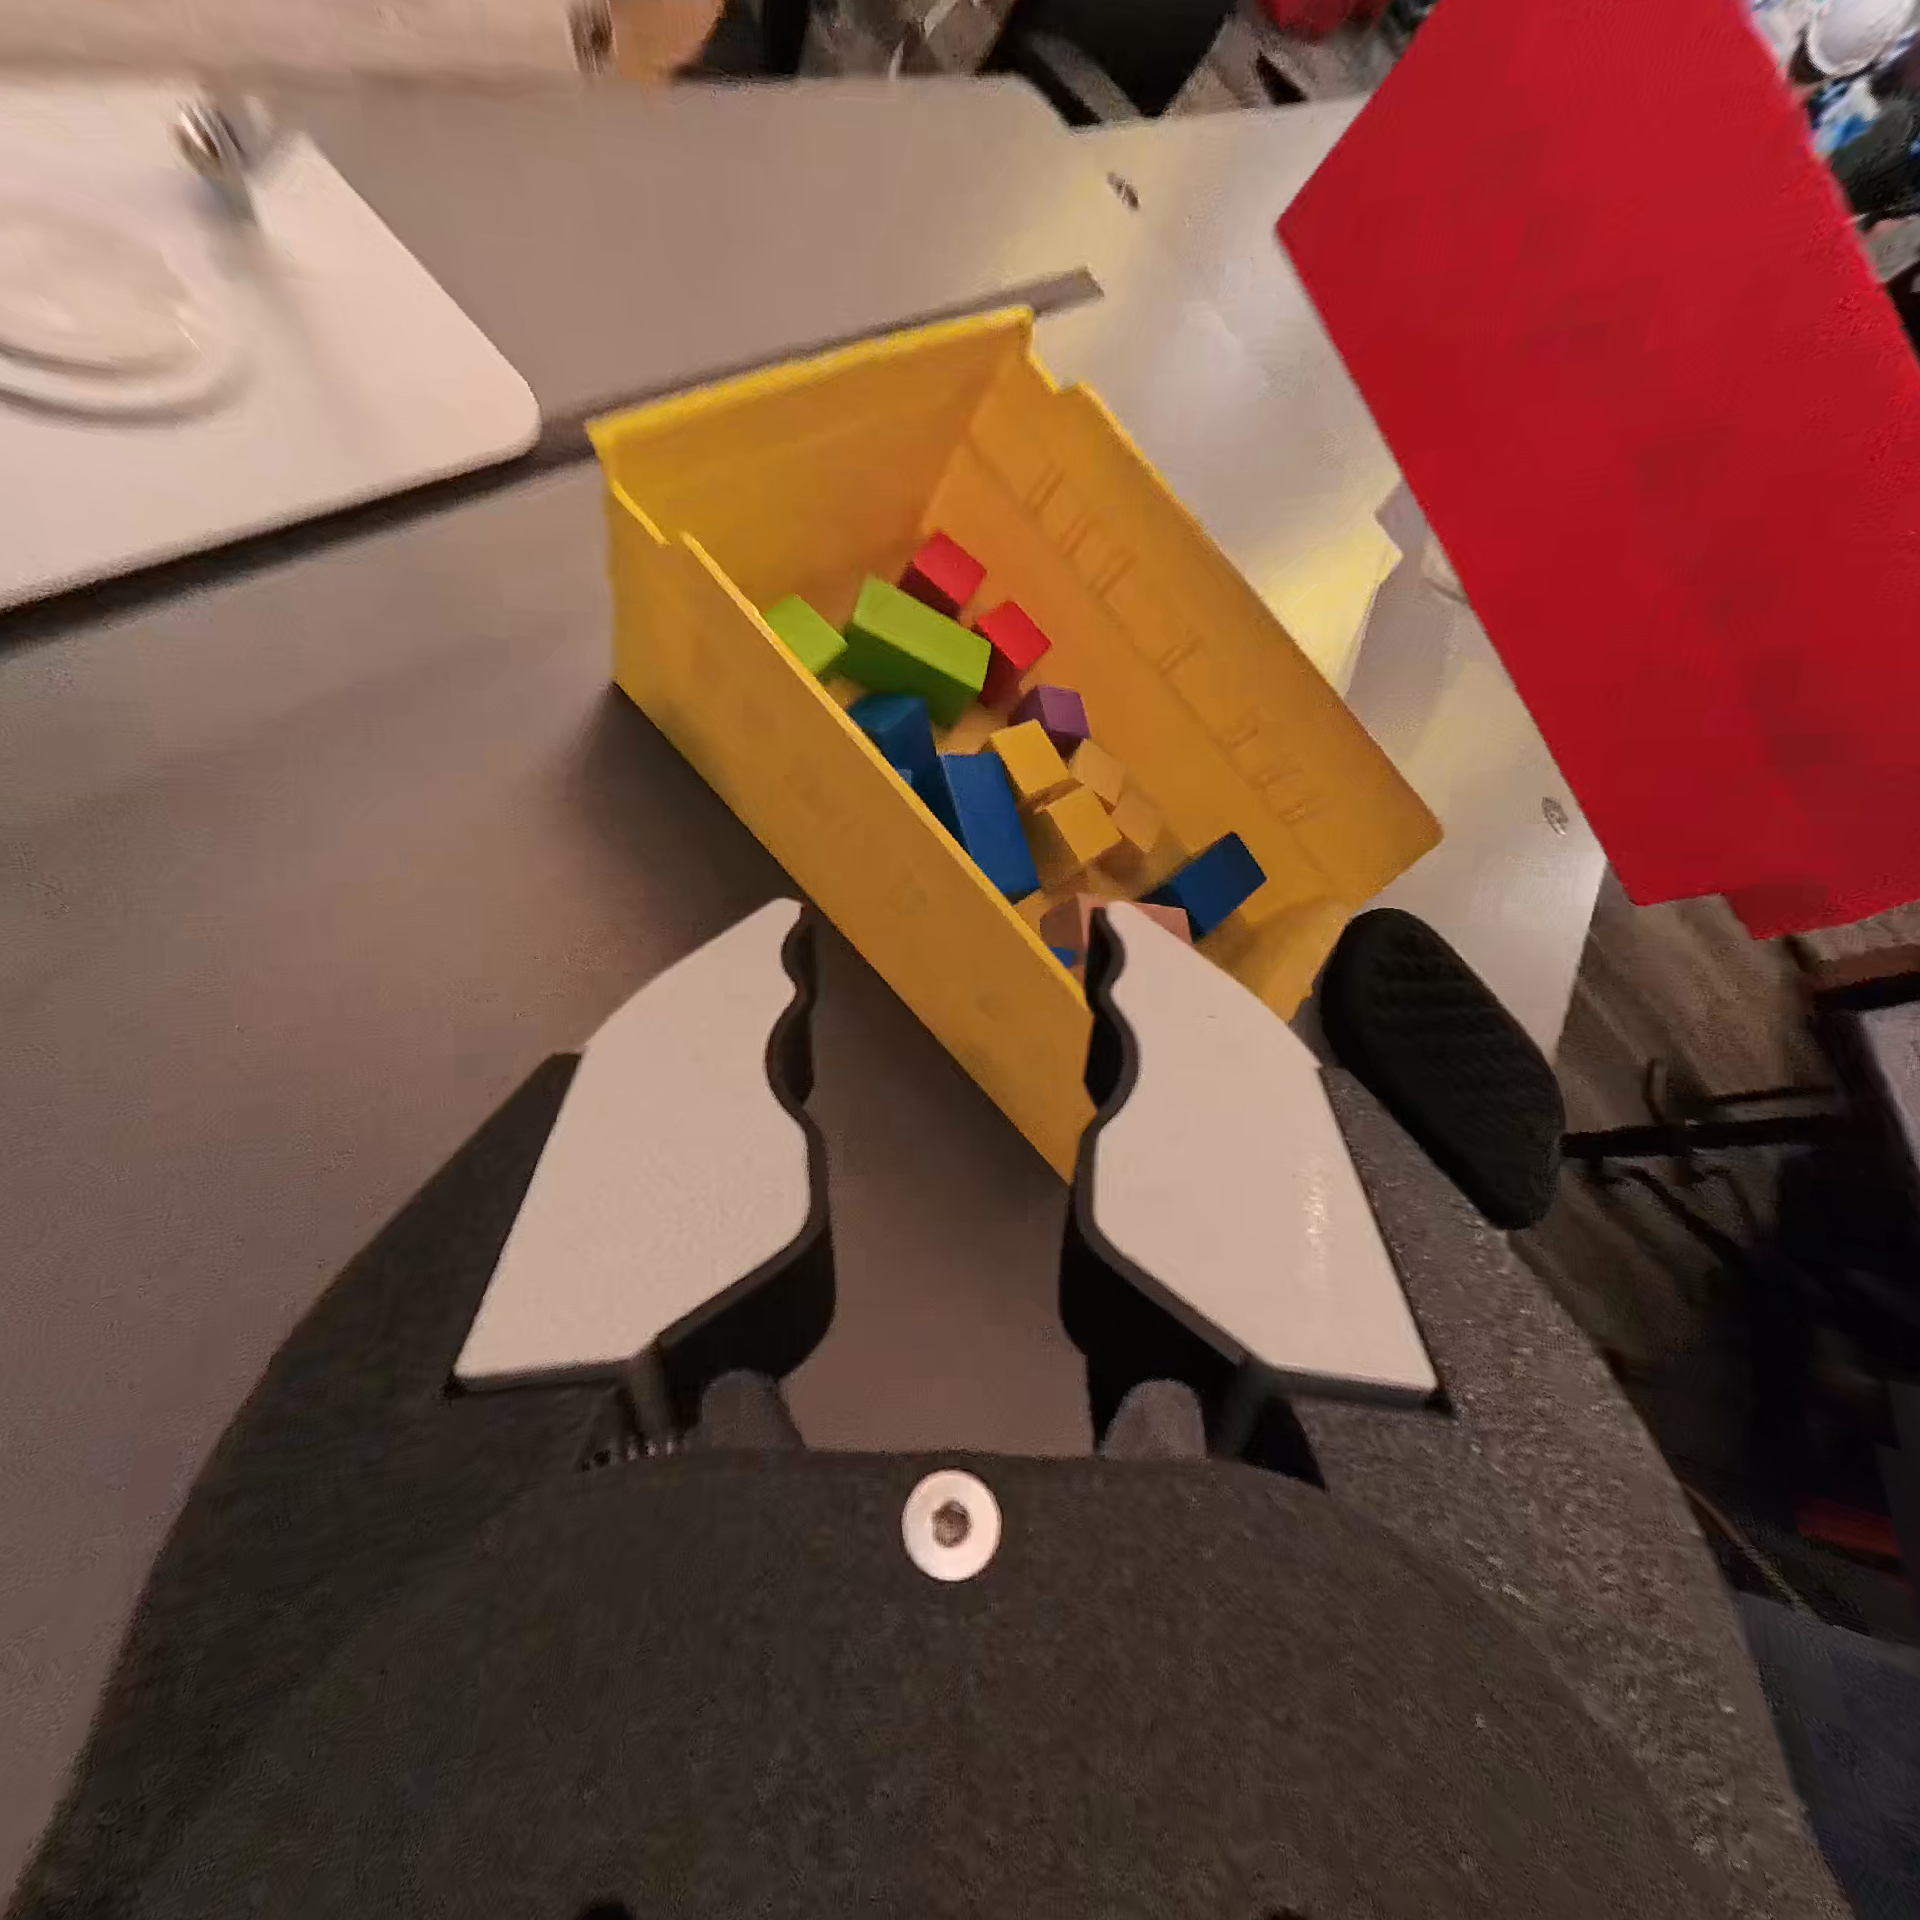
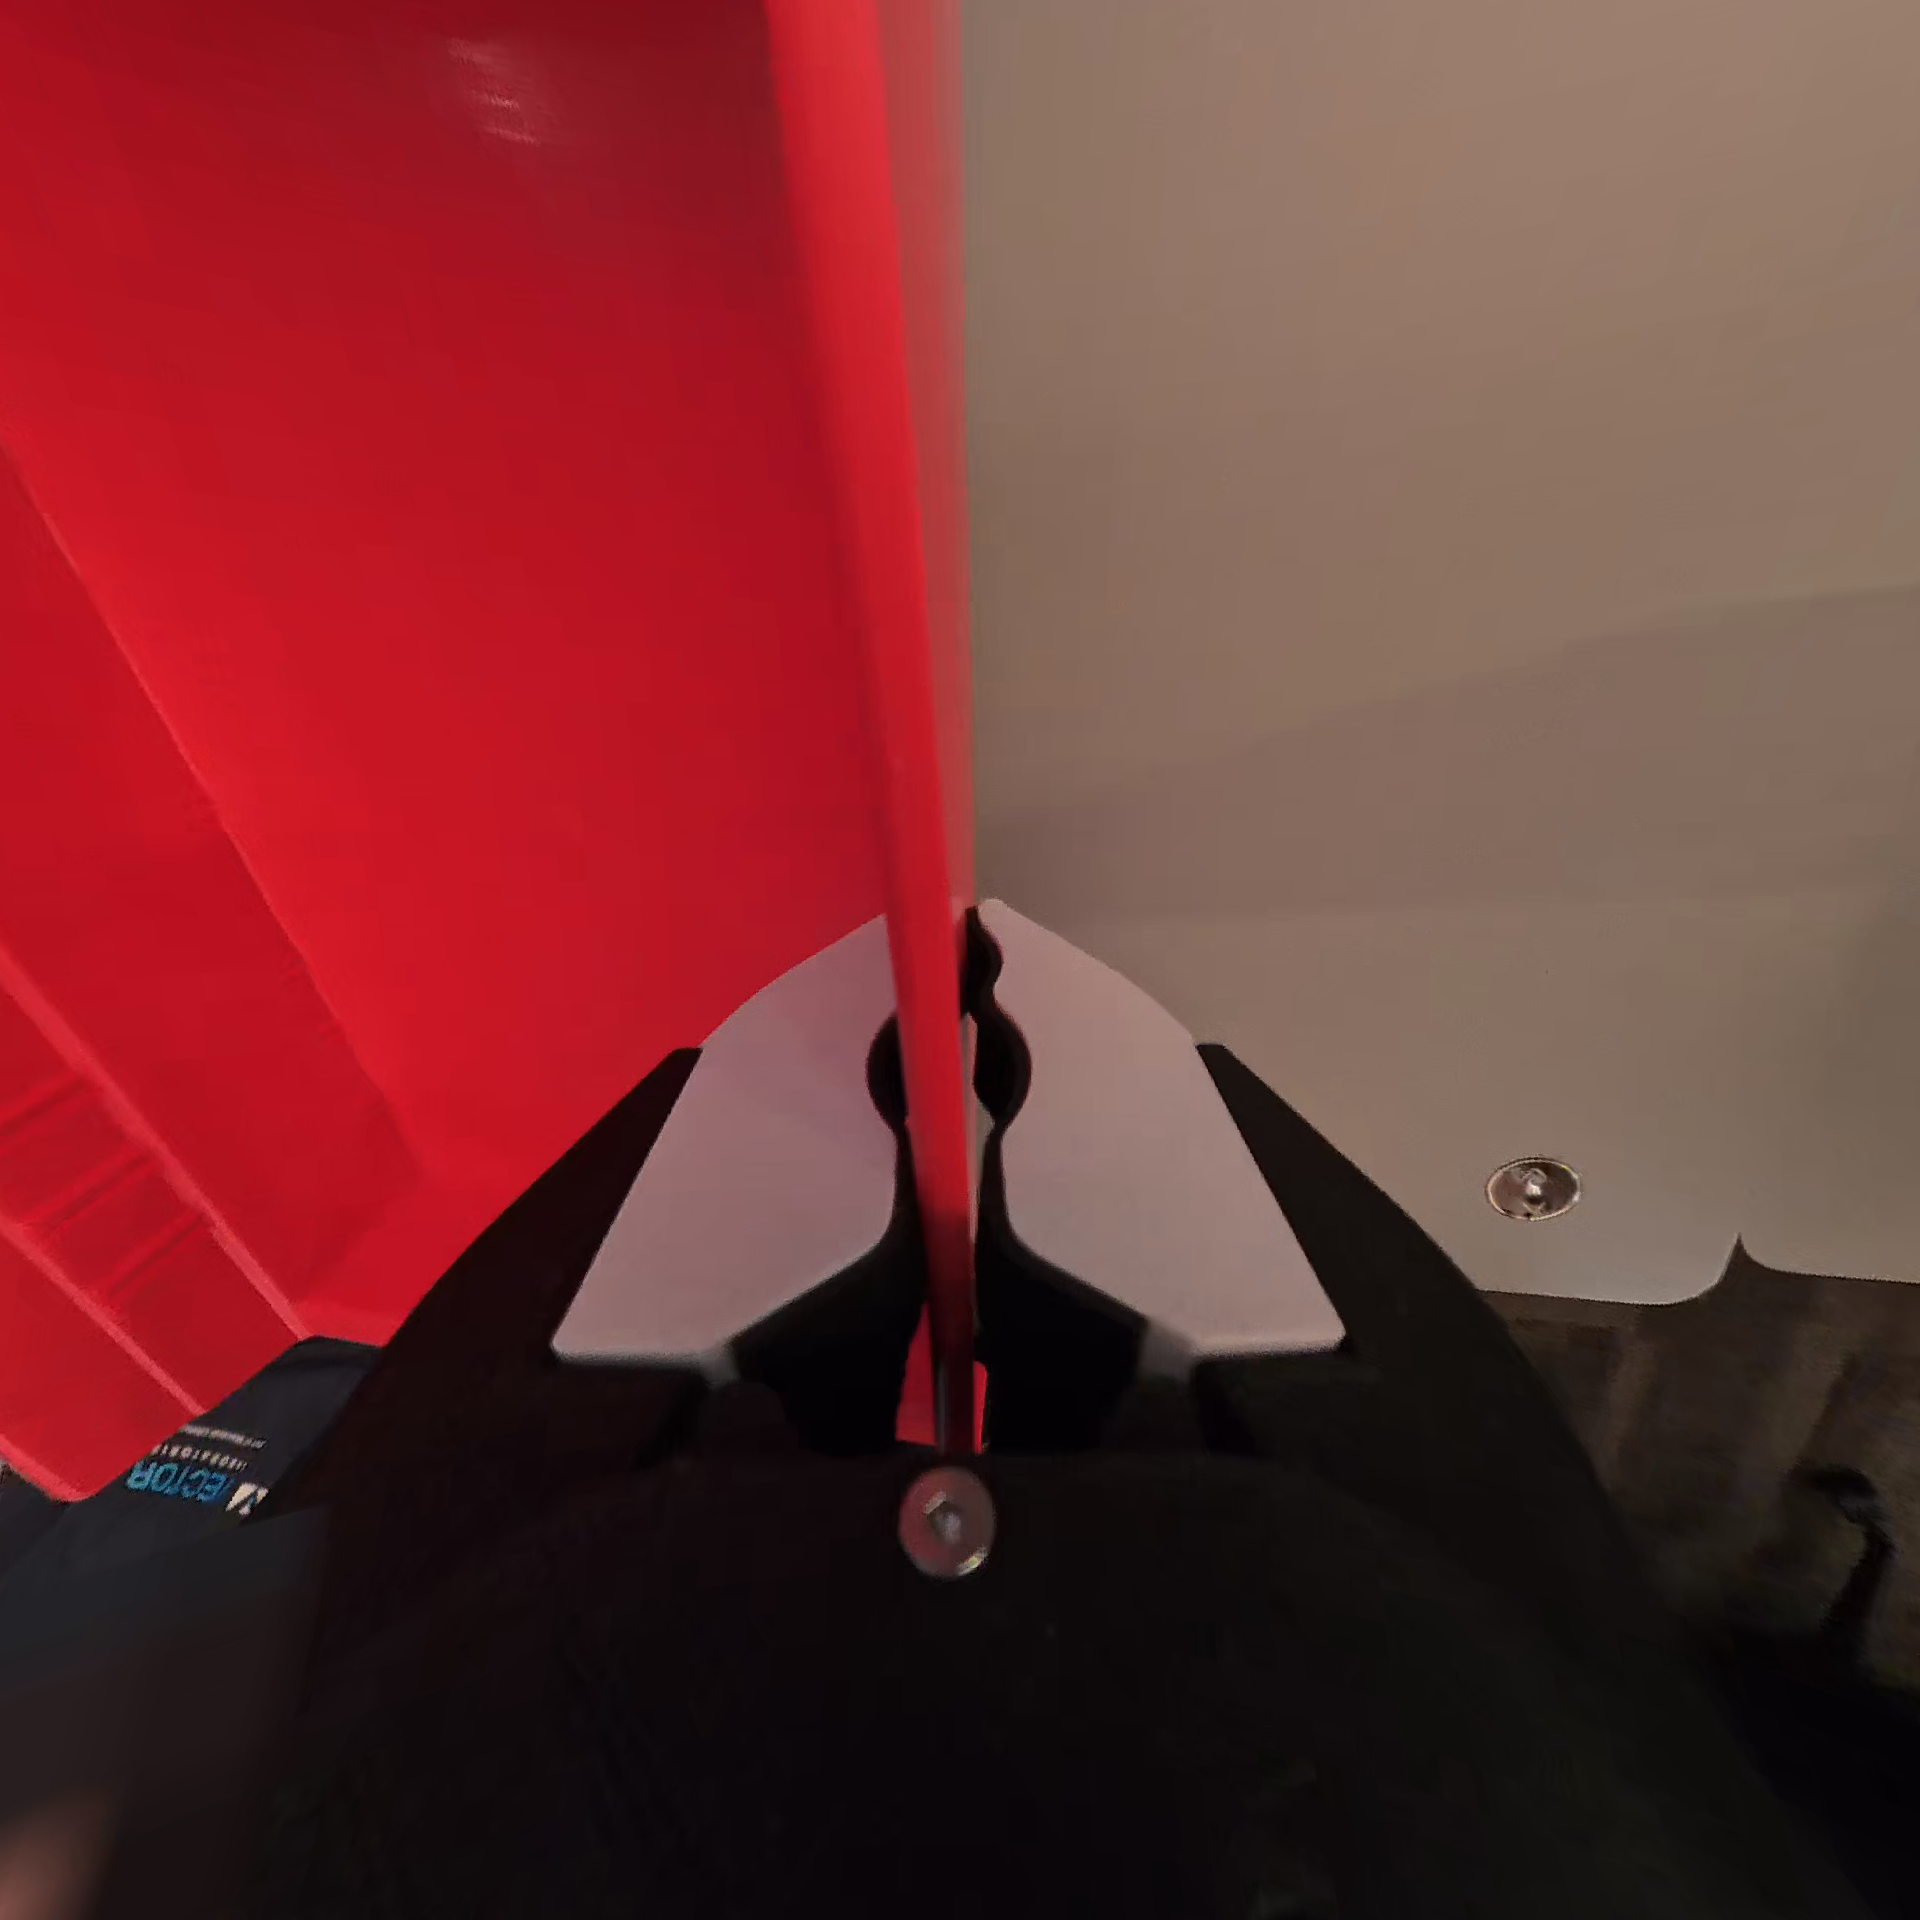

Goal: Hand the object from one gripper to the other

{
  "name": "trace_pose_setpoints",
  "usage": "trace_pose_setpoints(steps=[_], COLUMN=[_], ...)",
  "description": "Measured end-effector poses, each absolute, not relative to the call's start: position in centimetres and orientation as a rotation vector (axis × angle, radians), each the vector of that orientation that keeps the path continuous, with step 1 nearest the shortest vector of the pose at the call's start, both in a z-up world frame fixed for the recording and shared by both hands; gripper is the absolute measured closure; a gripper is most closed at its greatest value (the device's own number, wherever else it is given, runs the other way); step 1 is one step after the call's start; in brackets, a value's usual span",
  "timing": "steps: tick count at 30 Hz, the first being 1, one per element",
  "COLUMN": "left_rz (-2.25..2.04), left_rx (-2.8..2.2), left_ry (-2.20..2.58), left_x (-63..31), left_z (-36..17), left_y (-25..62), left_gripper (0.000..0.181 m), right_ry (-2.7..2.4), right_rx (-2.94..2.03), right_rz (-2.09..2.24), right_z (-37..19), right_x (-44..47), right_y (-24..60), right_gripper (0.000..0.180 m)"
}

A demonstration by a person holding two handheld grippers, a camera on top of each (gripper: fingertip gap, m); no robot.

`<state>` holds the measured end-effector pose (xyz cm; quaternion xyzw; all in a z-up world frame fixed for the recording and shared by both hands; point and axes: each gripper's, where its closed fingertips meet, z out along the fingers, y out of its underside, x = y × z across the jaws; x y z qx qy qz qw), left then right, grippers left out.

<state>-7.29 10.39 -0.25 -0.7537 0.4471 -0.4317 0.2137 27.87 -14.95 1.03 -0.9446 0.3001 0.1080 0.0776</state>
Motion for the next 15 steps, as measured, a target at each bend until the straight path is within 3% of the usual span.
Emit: trace_pose_setpoints(steps=[5, 12, 15], left_rz=[-1.188, -1.037, -0.783], left_rx=[-2.260, -2.345, -2.428], left_ry=[1.297, 1.349, 1.452], left_x=[-4.3, -1.3, -1.0], left_z=[-4.8, -6.2, -8.1], left_y=[9.6, 9.1, 9.2], left_gripper=[0.127, 0.126, 0.127], right_ry=[0.960, 1.024, 1.024], right_rx=[-2.805, -2.799, -2.840], right_rz=[0.343, 0.395, 0.363], right_z=[-1.7, -5.3, -6.5], right_x=[31.2, 33.9, 34.4], right_y=[-17.7, -19.6, -20.2], right_gripper=[0.174, 0.174, 0.174])
